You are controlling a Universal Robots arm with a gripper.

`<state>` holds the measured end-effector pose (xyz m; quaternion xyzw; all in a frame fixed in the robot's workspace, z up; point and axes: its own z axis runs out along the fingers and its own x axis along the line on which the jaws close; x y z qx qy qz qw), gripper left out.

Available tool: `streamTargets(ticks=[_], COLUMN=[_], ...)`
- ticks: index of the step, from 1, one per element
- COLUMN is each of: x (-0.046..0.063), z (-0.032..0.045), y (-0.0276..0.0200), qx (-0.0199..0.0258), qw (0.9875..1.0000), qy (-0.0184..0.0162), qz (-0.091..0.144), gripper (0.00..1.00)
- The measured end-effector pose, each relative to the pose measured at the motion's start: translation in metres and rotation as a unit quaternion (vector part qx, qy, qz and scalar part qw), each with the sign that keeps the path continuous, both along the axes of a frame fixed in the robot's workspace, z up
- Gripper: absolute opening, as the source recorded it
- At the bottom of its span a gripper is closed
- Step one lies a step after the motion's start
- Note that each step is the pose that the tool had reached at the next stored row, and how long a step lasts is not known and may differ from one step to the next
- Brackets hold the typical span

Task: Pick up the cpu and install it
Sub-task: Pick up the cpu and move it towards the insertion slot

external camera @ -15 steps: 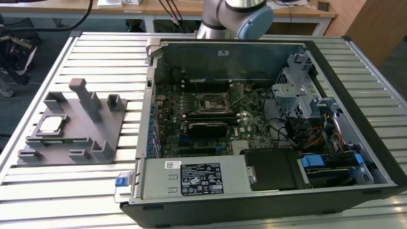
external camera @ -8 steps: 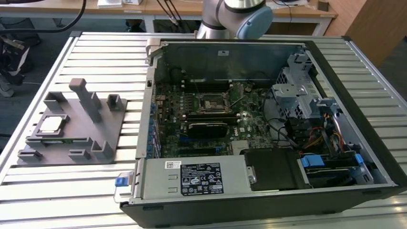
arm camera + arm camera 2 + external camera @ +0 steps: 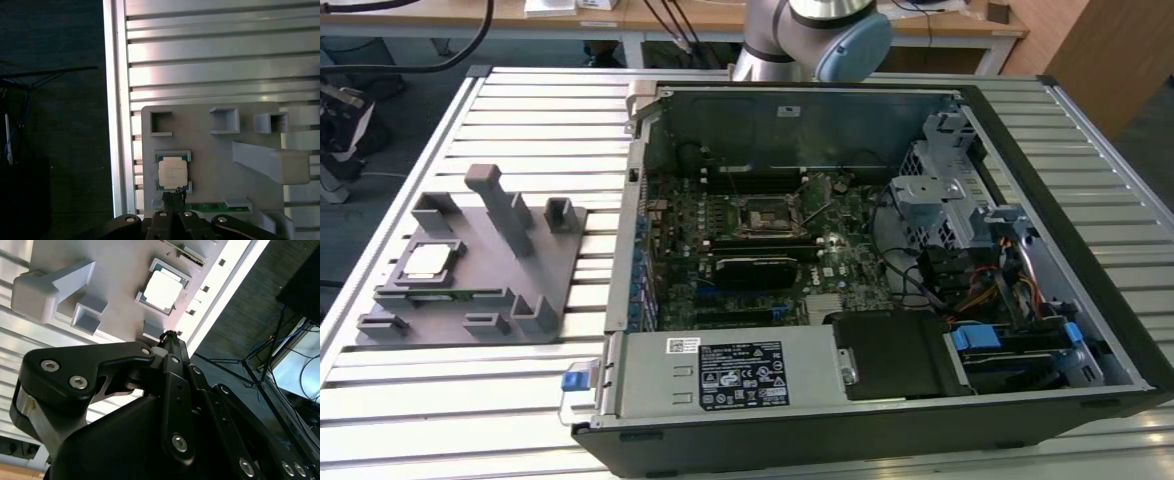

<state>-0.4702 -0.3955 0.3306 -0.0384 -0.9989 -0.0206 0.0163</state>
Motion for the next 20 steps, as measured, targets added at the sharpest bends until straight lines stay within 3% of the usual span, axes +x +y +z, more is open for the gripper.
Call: streamTargets(ticks=[6,14,15,17,19,20], x=[0.0,-0.003,-0.004,-0.004,-0.004,-0.004], z=[-0.0052,-0.0149,-0.0159,-0.0172,-0.0183,-0.0189], y=[-0.0001,-0.0033,-0.0035,-0.004,-0.0045,-0.0047], qx=[-0.0004,-0.0004,-0.0004,-0.0003,-0.0004,-0.0004], qw=[1.0,1.0,1.0,1.0,0.9999,0.9999], qy=[0.0,-0.0045,-0.0051,-0.0055,-0.0055,-0.0055], qz=[0.0,0.001,0.002,0.006,0.013,0.016], gripper=[0.11,0.11,0.17,0.17,0.29,0.29])
